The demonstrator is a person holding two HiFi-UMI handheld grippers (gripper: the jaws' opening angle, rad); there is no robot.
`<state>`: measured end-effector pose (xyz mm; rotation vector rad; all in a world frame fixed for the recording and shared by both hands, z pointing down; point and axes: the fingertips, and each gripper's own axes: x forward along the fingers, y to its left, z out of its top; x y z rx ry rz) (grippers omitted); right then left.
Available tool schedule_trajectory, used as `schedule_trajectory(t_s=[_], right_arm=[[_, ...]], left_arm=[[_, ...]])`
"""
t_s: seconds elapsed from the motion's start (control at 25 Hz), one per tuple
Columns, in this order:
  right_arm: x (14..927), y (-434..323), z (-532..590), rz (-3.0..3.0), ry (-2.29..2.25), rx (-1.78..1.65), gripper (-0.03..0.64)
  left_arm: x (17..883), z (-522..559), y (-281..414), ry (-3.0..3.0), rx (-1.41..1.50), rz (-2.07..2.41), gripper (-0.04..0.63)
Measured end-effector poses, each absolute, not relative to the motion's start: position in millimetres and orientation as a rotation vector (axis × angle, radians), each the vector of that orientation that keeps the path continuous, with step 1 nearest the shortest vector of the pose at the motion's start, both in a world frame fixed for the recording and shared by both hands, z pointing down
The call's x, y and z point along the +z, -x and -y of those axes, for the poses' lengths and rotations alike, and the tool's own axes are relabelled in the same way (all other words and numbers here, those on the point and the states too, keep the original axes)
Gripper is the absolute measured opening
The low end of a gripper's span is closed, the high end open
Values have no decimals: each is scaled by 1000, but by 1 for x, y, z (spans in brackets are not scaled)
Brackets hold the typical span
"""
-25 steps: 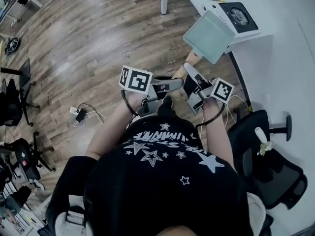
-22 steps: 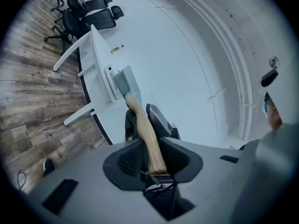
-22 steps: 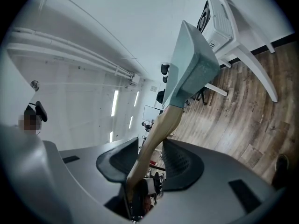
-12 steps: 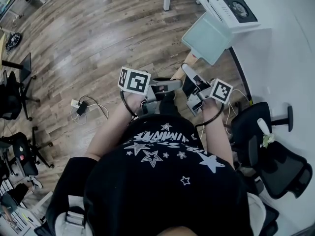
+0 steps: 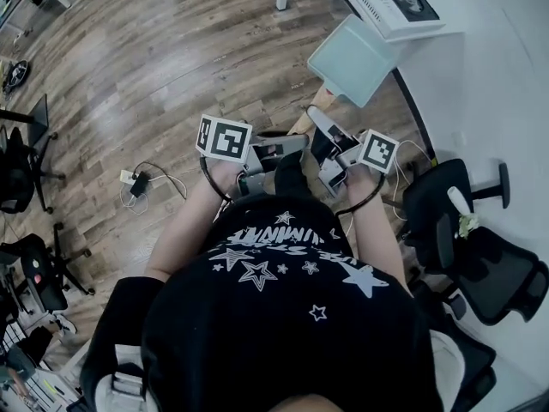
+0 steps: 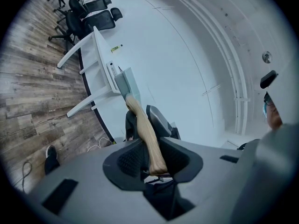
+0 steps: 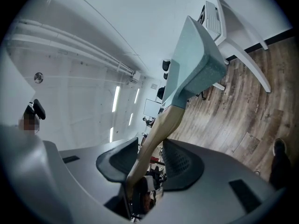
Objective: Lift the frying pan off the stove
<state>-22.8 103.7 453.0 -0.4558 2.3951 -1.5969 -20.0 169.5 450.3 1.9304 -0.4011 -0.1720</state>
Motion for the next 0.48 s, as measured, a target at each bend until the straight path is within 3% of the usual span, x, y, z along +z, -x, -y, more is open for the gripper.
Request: schedule_trajectory(t_s=[0.48], right_arm=[[463, 25, -119, -2379, 473, -1649, 163]], left_arm=[[457, -184, 22, -1905, -166, 395, 112]])
